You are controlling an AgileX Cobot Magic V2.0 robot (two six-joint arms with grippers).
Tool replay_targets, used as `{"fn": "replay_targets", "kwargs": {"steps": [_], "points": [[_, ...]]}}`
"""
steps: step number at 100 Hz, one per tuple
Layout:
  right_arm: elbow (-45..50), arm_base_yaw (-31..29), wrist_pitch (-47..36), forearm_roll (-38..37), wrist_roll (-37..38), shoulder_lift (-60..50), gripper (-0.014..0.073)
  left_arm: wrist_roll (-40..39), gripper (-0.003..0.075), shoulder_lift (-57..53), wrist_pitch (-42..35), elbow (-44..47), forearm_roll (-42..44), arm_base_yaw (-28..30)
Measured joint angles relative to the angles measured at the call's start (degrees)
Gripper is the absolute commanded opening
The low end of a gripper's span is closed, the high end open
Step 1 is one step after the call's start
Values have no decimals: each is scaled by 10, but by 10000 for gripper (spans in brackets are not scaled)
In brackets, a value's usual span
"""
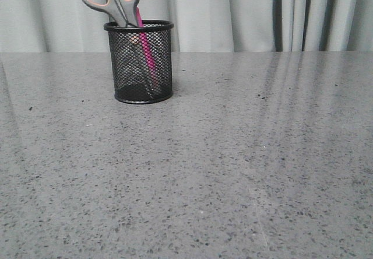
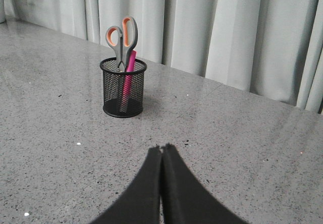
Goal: Put pen and scissors into bin
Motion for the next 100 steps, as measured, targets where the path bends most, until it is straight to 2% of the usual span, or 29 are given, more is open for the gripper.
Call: {"fn": "replay_targets", "kwargs": {"steps": [13,29,38,60,69,81,100], "points": [[0,0,2,-1,0,0,-70,0,-19,0,0,0,0,0],[28,-17,0,-54,11,0,-70,0,-19,0,0,0,0,0],[61,-73,-45,-44,22,0,-70,0,-19,0,0,0,0,0],[188,-290,-152,58,18,0,-70,0,-19,0,0,0,0,0],[231,-358,-180,83,1,0,-70,0,-19,0,0,0,0,0],[252,-401,-192,92,-4,-1,-70,0,-19,0,0,0,0,0],[252,-406,-145,96,-5,-12,-70,0,-19,0,0,0,0,0]]}}
